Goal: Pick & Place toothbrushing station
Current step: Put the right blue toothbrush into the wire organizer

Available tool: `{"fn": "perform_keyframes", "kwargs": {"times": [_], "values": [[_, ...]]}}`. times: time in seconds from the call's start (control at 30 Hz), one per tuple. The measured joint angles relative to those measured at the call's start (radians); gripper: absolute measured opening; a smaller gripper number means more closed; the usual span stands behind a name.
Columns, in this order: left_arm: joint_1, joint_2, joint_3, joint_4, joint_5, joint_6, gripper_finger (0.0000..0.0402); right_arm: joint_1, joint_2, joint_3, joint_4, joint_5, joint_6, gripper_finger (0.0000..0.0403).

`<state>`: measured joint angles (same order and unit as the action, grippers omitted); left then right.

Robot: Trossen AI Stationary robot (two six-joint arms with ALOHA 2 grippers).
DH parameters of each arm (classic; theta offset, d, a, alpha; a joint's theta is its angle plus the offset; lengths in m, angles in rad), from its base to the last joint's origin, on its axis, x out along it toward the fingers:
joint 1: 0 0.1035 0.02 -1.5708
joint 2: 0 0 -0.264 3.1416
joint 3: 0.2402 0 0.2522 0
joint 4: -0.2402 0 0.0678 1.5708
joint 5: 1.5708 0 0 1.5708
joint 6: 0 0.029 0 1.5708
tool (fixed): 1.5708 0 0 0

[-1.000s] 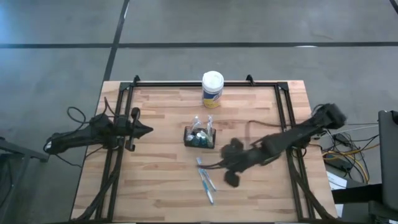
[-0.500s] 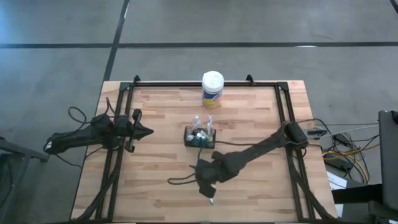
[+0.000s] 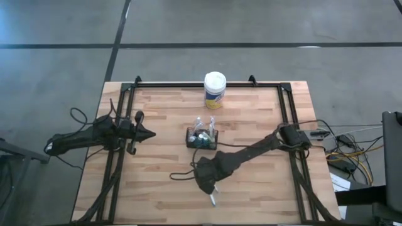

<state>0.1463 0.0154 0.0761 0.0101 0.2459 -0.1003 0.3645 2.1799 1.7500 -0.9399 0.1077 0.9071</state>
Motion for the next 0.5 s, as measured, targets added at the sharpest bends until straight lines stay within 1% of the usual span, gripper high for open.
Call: {"fn": "perform_keyframes", "kwargs": {"times": [0.07, 0.27, 0.5], "values": [[0.000, 0.000, 0.000, 0.000, 0.000, -0.006, 0.0010, 0.000, 0.000, -0.011, 0.007, 0.001, 0.004, 0.0199], [0.000, 0.000, 0.000, 0.004, 0.000, -0.006, 0.0008, 0.002, 0.000, -0.066, 0.117, -0.009, 0.004, 0.0201], [0.000, 0.000, 0.000, 0.005, 0.000, -0.006, 0.0011, 0.004, -0.001, -0.093, 0.126, -0.011, 0.030, 0.0201]]}}
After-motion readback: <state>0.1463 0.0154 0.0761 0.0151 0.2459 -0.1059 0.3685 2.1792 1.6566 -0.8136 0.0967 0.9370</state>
